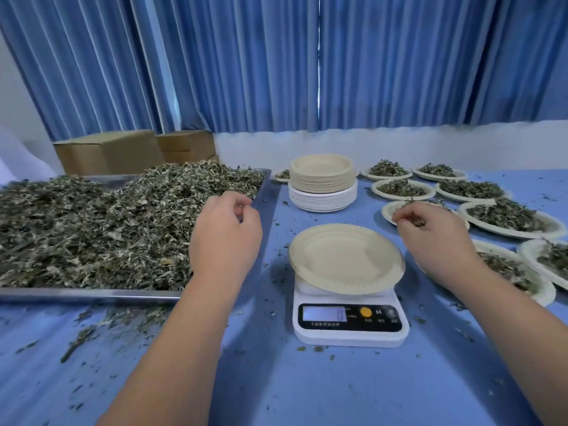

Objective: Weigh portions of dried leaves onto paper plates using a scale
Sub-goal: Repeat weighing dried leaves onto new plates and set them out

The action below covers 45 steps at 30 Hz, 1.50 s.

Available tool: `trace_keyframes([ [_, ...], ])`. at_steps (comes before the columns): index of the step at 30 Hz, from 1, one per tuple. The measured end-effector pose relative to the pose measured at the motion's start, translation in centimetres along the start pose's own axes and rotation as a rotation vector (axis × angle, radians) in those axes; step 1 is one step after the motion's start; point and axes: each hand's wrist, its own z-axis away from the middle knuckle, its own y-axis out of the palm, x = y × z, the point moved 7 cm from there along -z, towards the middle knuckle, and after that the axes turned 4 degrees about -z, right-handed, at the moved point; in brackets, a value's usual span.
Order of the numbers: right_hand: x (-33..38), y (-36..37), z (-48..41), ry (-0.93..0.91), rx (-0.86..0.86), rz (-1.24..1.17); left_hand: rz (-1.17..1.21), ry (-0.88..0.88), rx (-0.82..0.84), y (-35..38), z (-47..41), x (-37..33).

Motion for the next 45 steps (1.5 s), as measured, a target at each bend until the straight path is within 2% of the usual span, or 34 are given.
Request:
trace_keyframes([
  [2, 0.1, 0.2, 0.0, -0.01, 0.005, 0.015, -0.274, -0.041, 0.086, -0.5, -0.8, 1.7],
  [4, 0.3, 0.4, 0.0, -0.02, 0.017, 0.02, -0.604, -0.115, 0.312, 0.3, -1.1, 4.6],
  [5, 0.4, 0.5, -0.1, -0.024, 0.023, 0.011, -0.662, -0.162, 0.427, 0.7, -0.9, 6.0],
  [7, 0.5, 0.7, -0.1, -0.028, 0.034, -0.008, -0.601, -0.201, 0.607, 1.6, -0.5, 7.6],
  [9, 0.4, 0.8, -0.1, -0.034, 0.043, -0.013, -0.43, -0.235, 0.672, 1.8, -0.6, 8.1],
  [12, 0.3, 0.7, -0.1, -0.032, 0.034, -0.036, -0.137, -0.31, 0.525, 0.5, -2.5, 8.1],
  [13, 0.2, 0.6, -0.1, -0.03, 0.025, -0.044, -0.12, -0.287, 0.47, 0.1, -3.1, 7.9],
  [14, 0.2, 0.5, -0.1, -0.031, 0.016, -0.046, -0.166, -0.229, 0.443, 0.1, -3.5, 7.6],
  [16, 0.2, 0.5, 0.0, -0.037, 0.014, -0.044, -0.297, -0.108, 0.498, 1.1, -3.3, 6.8],
  [19, 0.3, 0.8, 0.0, -0.054, 0.03, -0.038, -0.319, -0.068, 0.75, 3.9, -1.5, 6.8],
  [21, 0.4, 0.8, 0.0, -0.064, 0.035, -0.036, -0.361, -0.047, 0.839, 4.8, -1.1, 7.3],
  [27, 0.5, 0.8, 0.0, -0.069, 0.04, -0.037, -0.562, 0.156, 0.781, 3.9, -2.2, 6.4],
  [32, 0.6, 0.8, 0.2, -0.059, 0.048, -0.052, -0.49, 0.026, 1.069, 3.4, 0.8, 7.9],
  [35, 0.6, 0.8, 0.2, -0.058, 0.057, -0.074, -0.478, 0.08, 1.045, 2.1, 2.0, 8.0],
  [41, 0.5, 0.8, 0.2, -0.058, 0.057, -0.085, -0.471, 0.291, 0.769, -0.9, 2.7, 6.9],
  [45, 0.6, 0.8, 0.3, -0.062, 0.059, -0.069, -0.4, 0.253, 0.742, -0.7, 2.4, 7.1],
])
